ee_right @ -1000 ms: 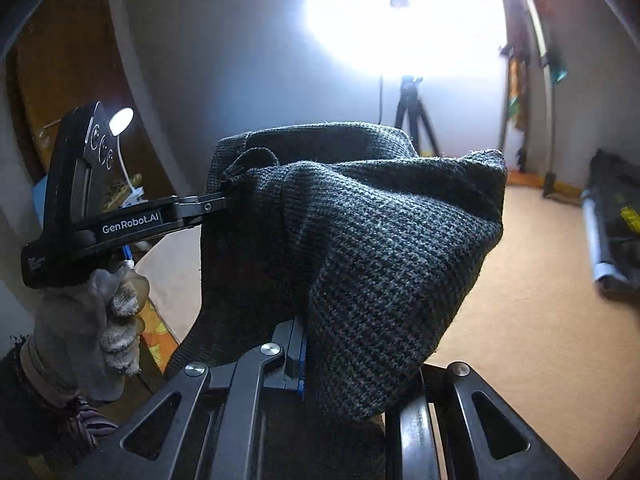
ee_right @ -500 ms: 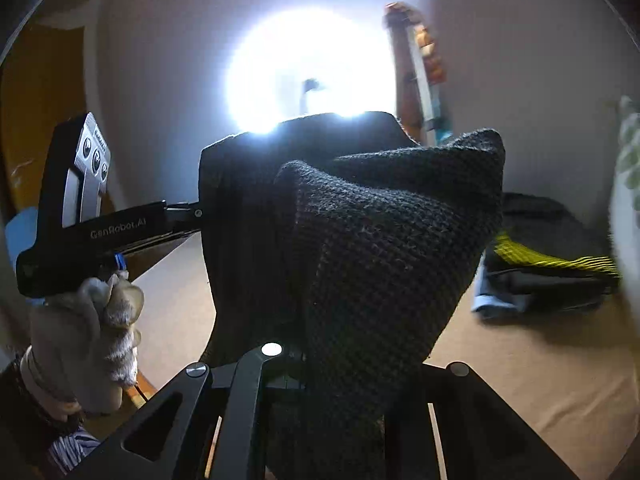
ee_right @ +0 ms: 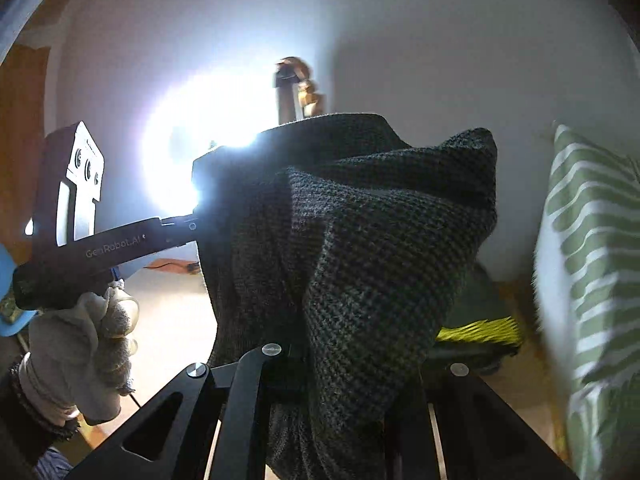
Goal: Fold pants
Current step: 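Lift the folded trousers with both grippers and carry them toward the clothes stack, then lower the trousers onto the dark clothes stack and open both grippers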
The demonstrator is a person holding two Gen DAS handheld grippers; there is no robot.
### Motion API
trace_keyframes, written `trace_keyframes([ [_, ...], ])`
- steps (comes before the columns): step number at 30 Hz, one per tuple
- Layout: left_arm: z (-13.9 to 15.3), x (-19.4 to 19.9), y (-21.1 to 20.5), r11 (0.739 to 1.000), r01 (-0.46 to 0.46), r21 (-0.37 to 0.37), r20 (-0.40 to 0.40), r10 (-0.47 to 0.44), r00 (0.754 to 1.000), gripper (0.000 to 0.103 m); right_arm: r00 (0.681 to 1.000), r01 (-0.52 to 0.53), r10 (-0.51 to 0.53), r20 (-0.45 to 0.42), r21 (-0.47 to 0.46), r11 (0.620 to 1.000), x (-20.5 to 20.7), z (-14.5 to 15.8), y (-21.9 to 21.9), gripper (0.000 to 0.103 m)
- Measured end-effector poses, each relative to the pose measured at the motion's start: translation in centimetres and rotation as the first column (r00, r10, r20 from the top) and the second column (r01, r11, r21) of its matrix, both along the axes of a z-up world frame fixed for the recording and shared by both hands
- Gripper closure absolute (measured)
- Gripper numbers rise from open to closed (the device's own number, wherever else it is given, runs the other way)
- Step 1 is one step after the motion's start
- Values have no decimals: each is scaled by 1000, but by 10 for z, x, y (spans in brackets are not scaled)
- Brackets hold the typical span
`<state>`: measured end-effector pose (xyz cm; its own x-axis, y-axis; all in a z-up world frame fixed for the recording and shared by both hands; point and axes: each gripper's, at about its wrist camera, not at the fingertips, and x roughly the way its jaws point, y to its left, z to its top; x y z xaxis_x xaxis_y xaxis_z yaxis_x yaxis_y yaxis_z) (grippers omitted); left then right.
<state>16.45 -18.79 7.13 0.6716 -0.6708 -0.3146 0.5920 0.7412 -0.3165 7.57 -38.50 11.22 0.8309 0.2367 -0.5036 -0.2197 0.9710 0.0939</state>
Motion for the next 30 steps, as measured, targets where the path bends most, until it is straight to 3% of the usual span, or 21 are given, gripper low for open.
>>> trace_keyframes([
  [9, -33, 77, -57, 1000, -9, -27, -58, 7, 998, 86, 998, -13, 11, -68, -22, 1000, 99, -5, -73, 90],
  [16, -73, 151, -103, 995, -51, 89, -70, 57, 996, 86, 984, -54, 54, -173, 3, 999, 187, -57, -118, 88],
  [22, -105, 192, -132, 963, -130, 237, -80, 152, 985, 86, 962, 15, -55, -269, -148, 989, 245, -121, -143, 69],
  [24, -106, 187, -133, 962, -120, 247, -71, 141, 987, 86, 952, 46, -81, -295, -123, 991, 247, -132, -154, 65],
  [29, -110, 175, -137, 958, -113, 262, -61, 133, 989, 86, 970, 108, -125, -206, -88, 990, 225, -129, -179, 33],
  [30, -111, 171, -138, 960, -111, 256, -66, 132, 989, 86, 971, 120, -135, -196, -84, 989, 225, -126, -184, 32],
])
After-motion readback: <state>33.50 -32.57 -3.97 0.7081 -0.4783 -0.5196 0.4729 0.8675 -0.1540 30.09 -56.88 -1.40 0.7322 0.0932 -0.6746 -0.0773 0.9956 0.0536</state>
